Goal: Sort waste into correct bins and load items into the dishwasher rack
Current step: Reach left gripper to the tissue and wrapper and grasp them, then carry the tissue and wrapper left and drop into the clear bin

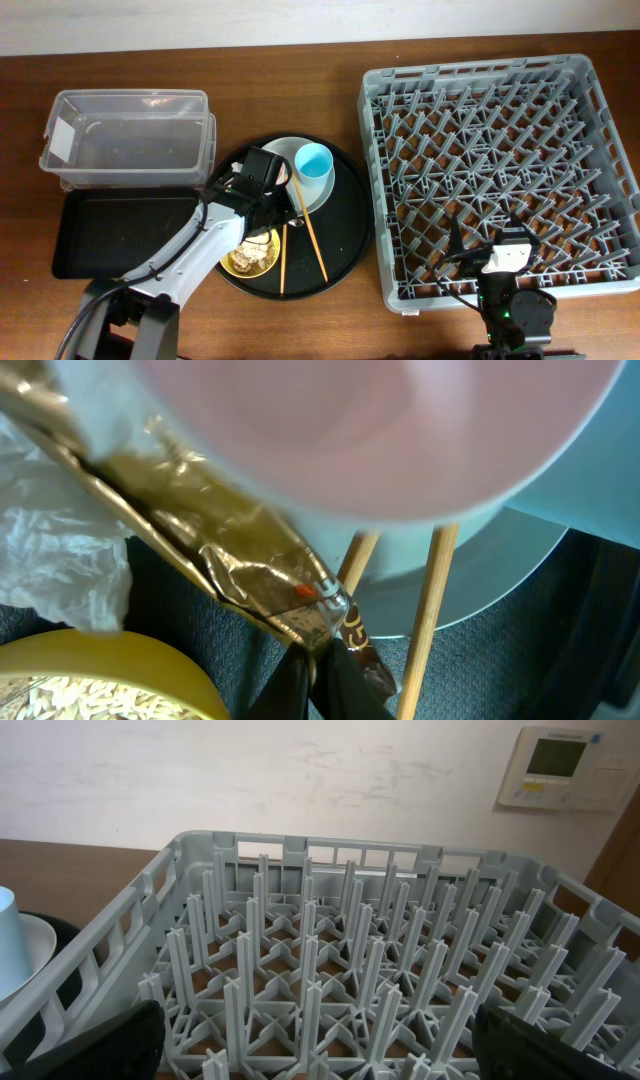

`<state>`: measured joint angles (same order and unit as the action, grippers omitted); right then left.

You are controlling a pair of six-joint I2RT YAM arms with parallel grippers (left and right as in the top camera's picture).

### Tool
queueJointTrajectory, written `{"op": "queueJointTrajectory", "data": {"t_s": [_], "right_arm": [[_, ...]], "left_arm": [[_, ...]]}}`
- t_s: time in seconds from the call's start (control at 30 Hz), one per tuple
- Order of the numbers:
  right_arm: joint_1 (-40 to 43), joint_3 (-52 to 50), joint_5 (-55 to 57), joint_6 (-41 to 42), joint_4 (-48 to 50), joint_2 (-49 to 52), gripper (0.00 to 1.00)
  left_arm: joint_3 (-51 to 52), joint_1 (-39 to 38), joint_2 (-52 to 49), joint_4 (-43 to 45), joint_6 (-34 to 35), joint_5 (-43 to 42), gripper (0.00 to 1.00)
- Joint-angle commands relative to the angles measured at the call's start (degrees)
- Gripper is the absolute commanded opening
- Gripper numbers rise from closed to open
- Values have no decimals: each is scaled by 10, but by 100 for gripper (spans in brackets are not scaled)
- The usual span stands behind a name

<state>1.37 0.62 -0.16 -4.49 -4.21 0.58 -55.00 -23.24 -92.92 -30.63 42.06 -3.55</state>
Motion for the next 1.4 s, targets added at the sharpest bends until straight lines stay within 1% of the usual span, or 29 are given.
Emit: {"op": "queueJointTrajectory", "data": {"t_s": [0.0,0.1,0.17,0.23,0.27,0.3,0.4,0.5,0.53,0.57,0.6,0.63,0.67,0.73,0.8,0.9,0.97,1.0,1.03,1.07,1.1,1.13,1.17,1.2,1.23,1.27,1.3,1.33,1.37], "right_arm": [[2,-3,-5,4,-3,-4,98],[2,-3,-5,4,-3,-4,98],[2,-3,-5,4,-3,-4,98],[2,-3,-5,4,-3,-4,98],[2,-3,-5,4,-3,-4,99],[2,-3,-5,4,-3,-4,98],[2,-3,-5,4,-3,-4,98],[2,-3,-5,4,-3,-4,98],[2,-3,-5,4,-3,-4,98],[2,-3,-5,4,-3,-4,98],[2,-3,-5,4,-3,-4,98],[2,-3,-5,4,-3,-4,98],[2,-3,-5,4,-3,-4,99],[2,-3,-5,4,-3,-4,98],[2,-3,-5,4,-3,-4,98],[2,-3,-5,4,-3,-4,98],[2,-3,-5,4,-3,-4,98],[2,-3,-5,4,-3,-4,98],[2,-3,-5,4,-3,-4,98],[2,-3,-5,4,-3,-4,98],[2,-3,-5,4,-3,-4,98],[2,-3,-5,4,-3,-4,98],[2,-3,-5,4,-3,-4,98],[2,-3,-5,4,-3,-4,98],[2,-3,-5,4,-3,-4,98],[2,-3,-5,4,-3,-4,98],[2,-3,-5,4,-3,-4,98],[2,-3,-5,4,-3,-4,98],[2,-3,-5,4,-3,-4,98]], "left_arm": [[2,1,5,-10,2,10,1],[-18,9,88,-91,1,67,1],[-29,15,179,-131,1,116,0],[-29,31,244,-131,-10,154,0],[-29,58,278,-121,-30,179,0],[-29,90,291,-91,-64,181,1],[-29,194,261,-9,-75,179,1],[-29,251,198,49,-75,179,4],[-29,269,160,87,-93,164,5],[-29,286,125,125,-125,122,6],[-29,309,92,154,-135,84,8],[-29,321,77,162,-135,72,10],[-29,335,62,172,-135,67,15],[-29,344,61,180,-168,67,20],[-29,344,60,189,-178,67,28],[-29,344,59,194,-187,67,31],[-31,344,59,197,-187,65,67],[-42,344,69,184,-189,30,69],[-57,344,88,159,-188,-22,68],[-69,344,116,124,-188,-87,60],[-70,342,154,72,-183,-148,47],[-70,334,179,6,-177,-162,31],[-70,316,196,-83,-177,-160,7],[-70,294,198,-143,-178,-140,0],[-69,276,196,-173,-178,-115,0],[-68,231,189,-221,-178,-48,0],[-67,201,182,-235,-177,-9,16],[-67,170,172,-234,-177,18,40],[-66,155,165,-230,-177,34,54]]}}
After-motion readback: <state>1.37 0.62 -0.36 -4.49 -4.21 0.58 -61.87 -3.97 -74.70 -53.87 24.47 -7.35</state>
